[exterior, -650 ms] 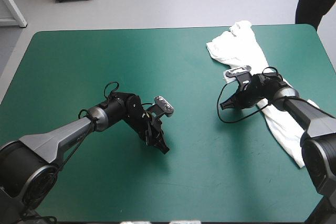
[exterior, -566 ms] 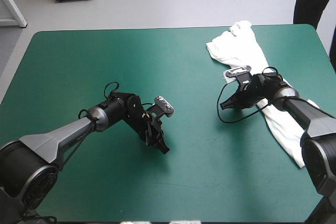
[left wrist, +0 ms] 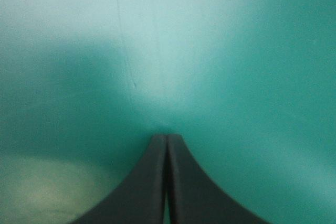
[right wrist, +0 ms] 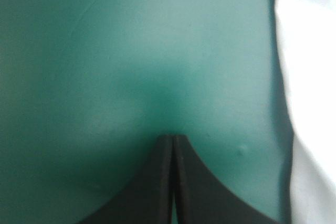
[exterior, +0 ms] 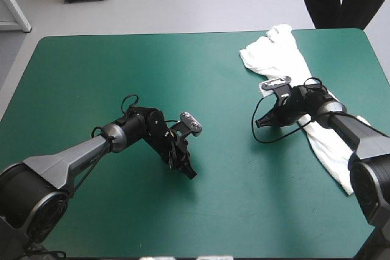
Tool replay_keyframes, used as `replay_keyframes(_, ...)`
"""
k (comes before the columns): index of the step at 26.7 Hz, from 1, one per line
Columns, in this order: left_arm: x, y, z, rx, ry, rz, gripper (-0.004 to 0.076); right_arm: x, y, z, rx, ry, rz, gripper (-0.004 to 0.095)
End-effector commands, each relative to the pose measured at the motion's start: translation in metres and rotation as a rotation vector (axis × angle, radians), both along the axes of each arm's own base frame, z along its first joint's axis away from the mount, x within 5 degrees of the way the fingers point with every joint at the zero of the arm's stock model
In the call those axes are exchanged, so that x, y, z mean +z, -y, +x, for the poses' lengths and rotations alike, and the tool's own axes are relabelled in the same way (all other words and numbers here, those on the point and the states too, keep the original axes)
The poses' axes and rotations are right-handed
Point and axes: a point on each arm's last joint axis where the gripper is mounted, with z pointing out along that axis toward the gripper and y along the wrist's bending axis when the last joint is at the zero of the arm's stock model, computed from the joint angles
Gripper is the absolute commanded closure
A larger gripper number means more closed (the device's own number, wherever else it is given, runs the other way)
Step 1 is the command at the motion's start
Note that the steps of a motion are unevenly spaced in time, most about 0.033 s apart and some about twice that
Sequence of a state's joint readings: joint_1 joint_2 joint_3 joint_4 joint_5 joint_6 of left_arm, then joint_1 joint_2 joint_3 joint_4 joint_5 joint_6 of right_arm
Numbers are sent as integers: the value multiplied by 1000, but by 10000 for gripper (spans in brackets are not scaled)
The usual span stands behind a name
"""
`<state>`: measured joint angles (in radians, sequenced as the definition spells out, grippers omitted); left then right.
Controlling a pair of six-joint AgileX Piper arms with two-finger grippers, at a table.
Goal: Fold the cloth
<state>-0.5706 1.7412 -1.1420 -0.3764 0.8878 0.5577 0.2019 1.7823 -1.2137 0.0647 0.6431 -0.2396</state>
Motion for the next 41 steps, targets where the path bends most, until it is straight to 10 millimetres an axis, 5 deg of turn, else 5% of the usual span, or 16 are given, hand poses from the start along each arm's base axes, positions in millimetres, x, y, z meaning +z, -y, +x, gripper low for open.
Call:
replay_keyframes(1, 27, 1, -4, -35, 14, -19, 734, 35, 3, -1, 24, 42, -31, 925)
replay_keyframes(5, 99, 0, -8, -19, 181, -140, 734, 85, 6, -7, 18, 179, -16, 926)
replay_keyframes(8, 151, -11, -26, 17, 260, -221, 734, 119, 10, -29, 12, 218, -4, 925)
replay_keyframes(13, 197, -26, -53, 26, 322, -306, 734, 149, 15, -54, -7, 264, 17, 914)
replay_keyframes(18, 251, -53, -95, 18, 502, -422, 734, 171, 21, -80, -6, 279, 11, 596)
replay_keyframes(22, 270, -71, -114, 31, 614, -444, 731, 170, 25, -80, -43, 271, -21, 267)
replay_keyframes(24, 273, -76, -119, 34, 646, -438, 699, 164, 28, -73, -59, 264, -67, 200)
replay_keyframes(32, 274, -77, -121, 68, 620, -459, 374, 117, 34, -23, -100, 207, -242, 206)
replay_keyframes(36, 273, -77, -122, 86, 588, -457, 349, 97, 47, 8, -205, 128, -144, 206)
replay_keyframes(41, 271, -77, -124, 103, 556, -452, 349, 101, 73, 41, -297, 151, -53, 206)
